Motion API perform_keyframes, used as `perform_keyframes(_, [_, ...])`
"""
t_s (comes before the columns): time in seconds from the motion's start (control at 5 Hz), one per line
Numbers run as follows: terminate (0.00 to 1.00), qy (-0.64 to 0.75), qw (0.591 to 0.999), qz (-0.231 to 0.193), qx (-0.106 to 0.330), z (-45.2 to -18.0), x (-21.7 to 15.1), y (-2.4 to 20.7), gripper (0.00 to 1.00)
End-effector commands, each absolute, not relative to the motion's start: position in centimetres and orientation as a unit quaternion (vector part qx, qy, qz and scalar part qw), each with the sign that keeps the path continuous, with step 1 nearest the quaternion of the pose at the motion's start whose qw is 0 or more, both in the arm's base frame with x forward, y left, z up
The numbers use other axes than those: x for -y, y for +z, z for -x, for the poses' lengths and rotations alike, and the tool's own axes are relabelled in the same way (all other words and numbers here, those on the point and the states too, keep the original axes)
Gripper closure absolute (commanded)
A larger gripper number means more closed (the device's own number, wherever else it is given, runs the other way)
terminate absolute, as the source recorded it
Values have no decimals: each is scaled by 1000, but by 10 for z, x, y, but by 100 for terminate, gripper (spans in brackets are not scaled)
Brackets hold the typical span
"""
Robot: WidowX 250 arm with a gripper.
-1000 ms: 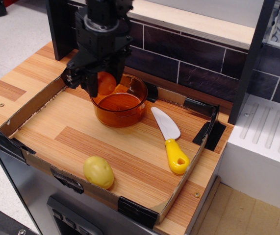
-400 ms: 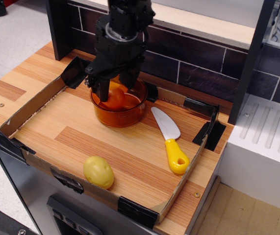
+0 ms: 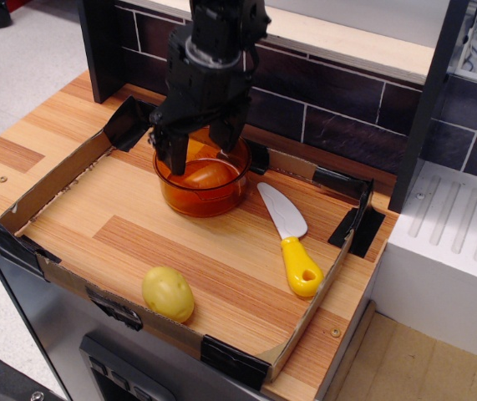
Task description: Put carrot in pot
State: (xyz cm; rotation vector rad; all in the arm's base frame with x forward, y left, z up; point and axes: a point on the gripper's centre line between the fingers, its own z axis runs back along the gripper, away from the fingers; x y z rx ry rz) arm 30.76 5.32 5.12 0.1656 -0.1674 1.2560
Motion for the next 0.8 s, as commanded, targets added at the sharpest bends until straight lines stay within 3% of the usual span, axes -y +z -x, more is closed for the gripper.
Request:
perform_keyframes(0.0, [0,575,809,-42,114,-306,-47,121,0])
perform_keyframes(0.4, [0,575,809,-42,114,-306,-47,121,0])
perform_keyframes(0.6, [100,575,809,-42,114,-306,-47,121,0])
